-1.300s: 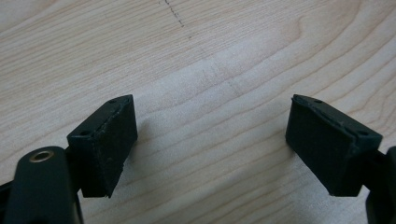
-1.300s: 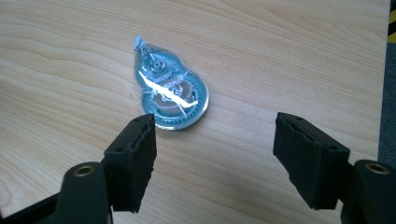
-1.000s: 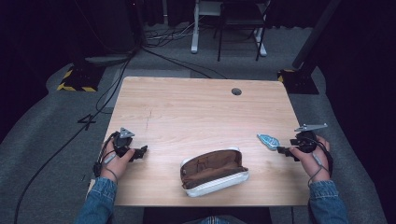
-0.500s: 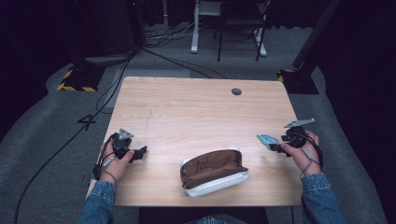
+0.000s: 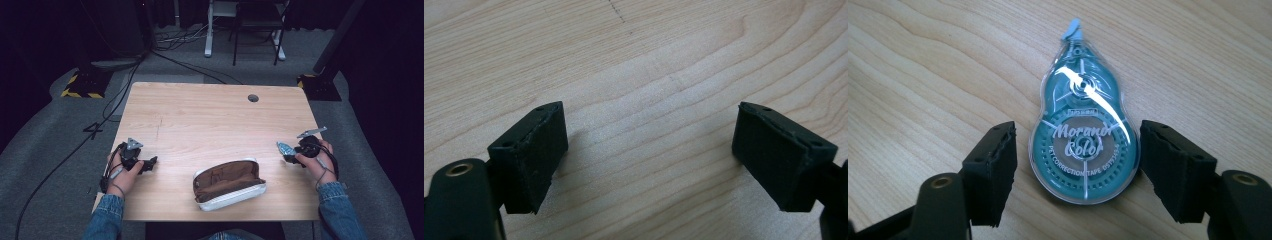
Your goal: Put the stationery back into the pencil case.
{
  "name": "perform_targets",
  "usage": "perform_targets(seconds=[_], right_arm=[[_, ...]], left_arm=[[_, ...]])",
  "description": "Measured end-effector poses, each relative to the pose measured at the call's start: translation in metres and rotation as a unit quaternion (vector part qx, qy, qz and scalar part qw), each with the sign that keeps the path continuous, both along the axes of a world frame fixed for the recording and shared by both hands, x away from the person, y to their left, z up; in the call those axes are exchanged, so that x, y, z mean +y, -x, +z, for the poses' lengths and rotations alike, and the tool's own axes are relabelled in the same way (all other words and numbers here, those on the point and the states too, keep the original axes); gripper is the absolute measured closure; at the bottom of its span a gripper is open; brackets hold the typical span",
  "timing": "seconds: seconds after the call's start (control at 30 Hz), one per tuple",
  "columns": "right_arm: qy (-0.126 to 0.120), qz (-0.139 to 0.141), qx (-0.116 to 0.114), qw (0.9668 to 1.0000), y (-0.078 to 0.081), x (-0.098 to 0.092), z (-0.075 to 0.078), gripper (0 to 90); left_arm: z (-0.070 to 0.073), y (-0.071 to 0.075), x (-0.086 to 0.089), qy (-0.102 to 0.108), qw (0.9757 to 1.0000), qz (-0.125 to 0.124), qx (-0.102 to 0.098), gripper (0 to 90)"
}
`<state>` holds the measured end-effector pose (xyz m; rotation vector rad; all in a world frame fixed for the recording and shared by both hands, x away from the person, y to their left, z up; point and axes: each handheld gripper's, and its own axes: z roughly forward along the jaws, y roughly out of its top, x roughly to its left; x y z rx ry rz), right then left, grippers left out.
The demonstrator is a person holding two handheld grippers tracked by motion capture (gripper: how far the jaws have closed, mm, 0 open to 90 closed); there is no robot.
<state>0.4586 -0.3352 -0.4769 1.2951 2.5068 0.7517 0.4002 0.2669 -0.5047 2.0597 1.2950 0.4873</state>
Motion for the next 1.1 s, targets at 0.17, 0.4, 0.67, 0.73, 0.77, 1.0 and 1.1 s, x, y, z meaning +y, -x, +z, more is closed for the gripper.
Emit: perform_targets(seconds=[0.17,0.4,0.67,0.73,0.77,1.0,1.1], right_arm=[[0.007,-0.002,-0.005,1.0,-0.0018,0.0028,-0.0025,32.7],[0.011,-0.013,-0.017,0.9997,-0.0031,0.005,-0.0036,36.3],[0.014,-0.018,-0.015,0.9996,-0.0022,0.0065,-0.0022,39.5],[0.015,-0.021,-0.013,0.9996,-0.0017,0.007,-0.0019,39.7],[0.016,-0.022,-0.014,0.9995,-0.0016,0.0073,-0.0019,39.8],[0.013,-0.023,-0.017,0.9995,-0.0004,0.0075,-0.0022,40.0],[0.008,-0.024,-0.017,0.9995,0.0005,0.0076,-0.001,40.1]], left_arm=[[0.0,-0.0002,-0.0002,0.0,1.0,0.001,0.0,14.9],[-0.0001,-0.0005,-0.0004,0.0,1.0,0.003,0.0,14.9],[-0.0001,-0.0007,-0.0004,0.0,1.0,0.003,-0.001,14.9],[-0.0001,-0.0008,-0.0004,0.0,1.0,0.003,-0.001,14.9],[-0.0001,-0.0009,-0.0002,-0.001,1.0,0.003,-0.002,14.9],[-0.0001,-0.001,-0.0003,0.0,1.0,0.003,-0.001,14.9],[-0.0001,-0.001,-0.0002,0.0,1.0,0.002,-0.002,14.9]])
